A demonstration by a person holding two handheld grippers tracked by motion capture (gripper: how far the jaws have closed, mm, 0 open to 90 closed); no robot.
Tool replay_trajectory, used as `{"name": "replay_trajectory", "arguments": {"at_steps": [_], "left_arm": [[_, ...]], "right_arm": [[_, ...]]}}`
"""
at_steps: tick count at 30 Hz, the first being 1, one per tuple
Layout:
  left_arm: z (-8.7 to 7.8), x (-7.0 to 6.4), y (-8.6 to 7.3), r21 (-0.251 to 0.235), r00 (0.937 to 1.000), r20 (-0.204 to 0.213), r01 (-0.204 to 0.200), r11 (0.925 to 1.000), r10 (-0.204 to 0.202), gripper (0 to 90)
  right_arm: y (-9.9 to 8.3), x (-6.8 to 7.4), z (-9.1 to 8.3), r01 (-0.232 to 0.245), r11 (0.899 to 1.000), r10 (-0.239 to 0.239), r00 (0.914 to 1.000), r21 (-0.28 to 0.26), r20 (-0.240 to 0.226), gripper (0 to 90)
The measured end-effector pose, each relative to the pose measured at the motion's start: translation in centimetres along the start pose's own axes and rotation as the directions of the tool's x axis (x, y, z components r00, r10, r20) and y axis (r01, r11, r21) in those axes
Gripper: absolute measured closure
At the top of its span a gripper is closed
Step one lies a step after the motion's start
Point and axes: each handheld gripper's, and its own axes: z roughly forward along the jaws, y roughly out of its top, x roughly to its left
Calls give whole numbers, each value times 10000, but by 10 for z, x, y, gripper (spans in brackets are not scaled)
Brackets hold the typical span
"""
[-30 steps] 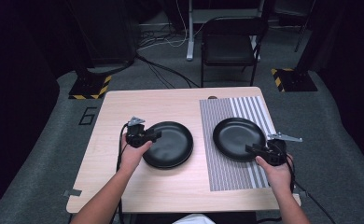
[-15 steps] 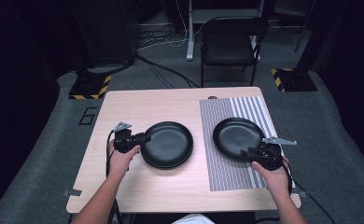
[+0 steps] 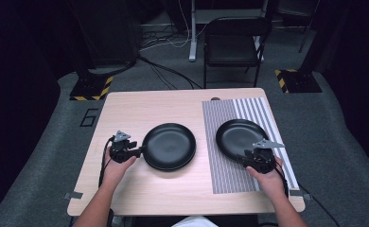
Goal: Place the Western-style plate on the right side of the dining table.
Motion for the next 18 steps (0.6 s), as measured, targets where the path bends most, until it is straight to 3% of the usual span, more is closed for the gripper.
{"name": "replay_trajectory", "arguments": {"at_steps": [1,3,10,14,18], "left_arm": [[1,0,-1,61,9997,113,-212,9998,211,503],[2,1,-3,135,9996,173,-229,9996,226,499],[2,8,-6,134,10000,-26,47,9999,-46,482],[2,16,-6,36,9992,-181,345,9994,-344,471],[4,23,-7,-37,9975,-472,519,9986,-520,453]], "right_arm": [[-1,0,2,5,10000,-5,10000,32,-58,550],[-3,-1,8,-197,9997,200,9995,130,-241,555],[-4,-3,7,-397,9992,392,9983,-105,-433,549],[-4,-5,3,-399,9990,392,9986,-184,-347,534],[-5,-9,-8,-289,9981,294,9995,-547,87,531]]}}
